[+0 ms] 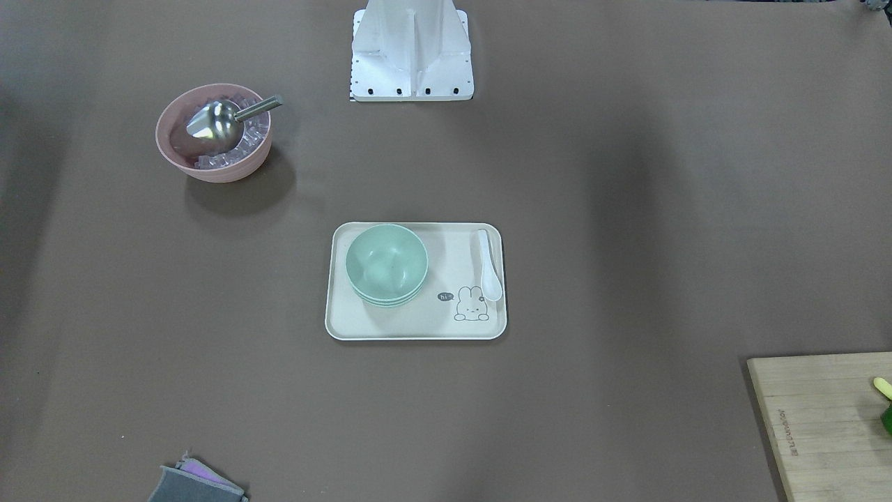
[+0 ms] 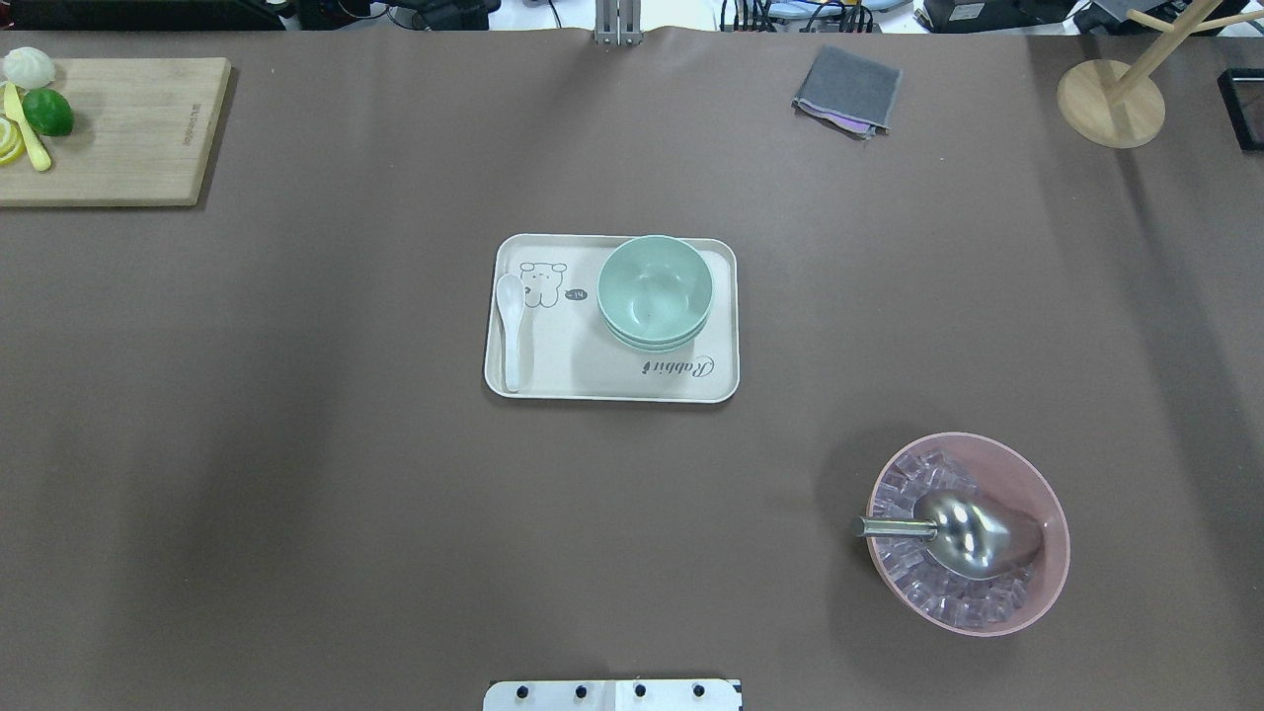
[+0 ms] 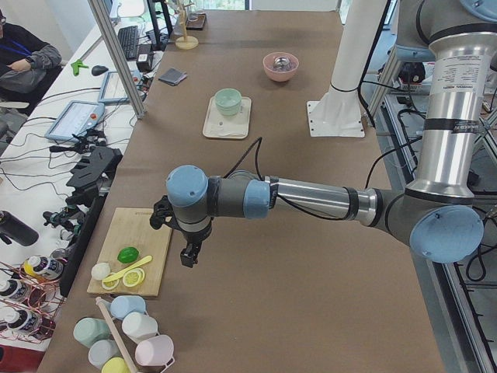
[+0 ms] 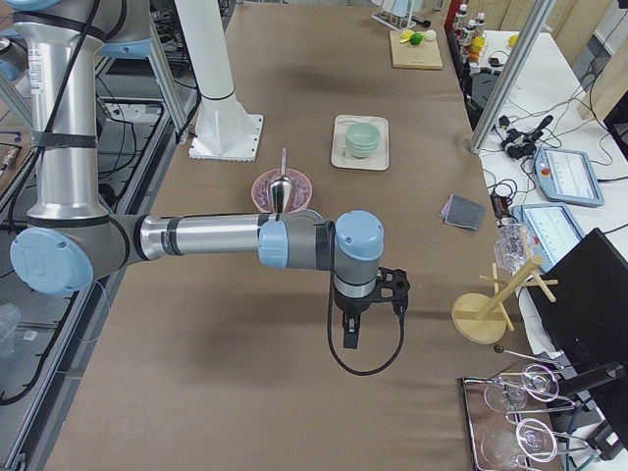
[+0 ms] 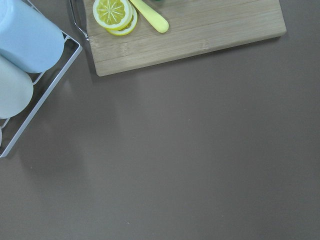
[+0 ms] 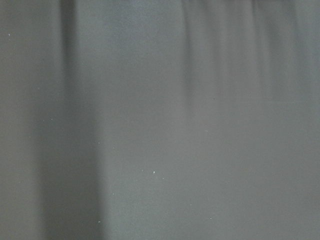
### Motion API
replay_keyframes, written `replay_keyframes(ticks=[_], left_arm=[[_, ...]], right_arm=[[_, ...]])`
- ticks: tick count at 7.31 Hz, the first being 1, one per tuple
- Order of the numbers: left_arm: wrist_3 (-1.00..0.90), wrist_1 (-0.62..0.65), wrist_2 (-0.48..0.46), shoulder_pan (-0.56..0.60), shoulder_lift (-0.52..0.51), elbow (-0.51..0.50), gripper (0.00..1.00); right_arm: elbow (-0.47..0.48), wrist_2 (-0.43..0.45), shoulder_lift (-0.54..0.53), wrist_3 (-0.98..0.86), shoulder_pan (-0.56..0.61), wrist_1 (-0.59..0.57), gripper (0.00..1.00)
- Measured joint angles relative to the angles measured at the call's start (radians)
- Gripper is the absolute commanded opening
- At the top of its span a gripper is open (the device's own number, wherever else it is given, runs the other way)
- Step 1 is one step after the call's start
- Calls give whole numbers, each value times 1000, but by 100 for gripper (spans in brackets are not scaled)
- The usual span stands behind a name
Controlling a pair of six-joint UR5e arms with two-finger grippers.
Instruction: Stack green bowls together
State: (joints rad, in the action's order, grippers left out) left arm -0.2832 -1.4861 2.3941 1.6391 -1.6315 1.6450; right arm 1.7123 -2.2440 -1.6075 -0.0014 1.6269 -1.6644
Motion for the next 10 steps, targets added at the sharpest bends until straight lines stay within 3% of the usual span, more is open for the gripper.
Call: replay_keyframes(ticks=[10], left_arm=[[7,0,-1,2,4,11,98]], right_arm=[[0,1,0,-3,-22,2,100]])
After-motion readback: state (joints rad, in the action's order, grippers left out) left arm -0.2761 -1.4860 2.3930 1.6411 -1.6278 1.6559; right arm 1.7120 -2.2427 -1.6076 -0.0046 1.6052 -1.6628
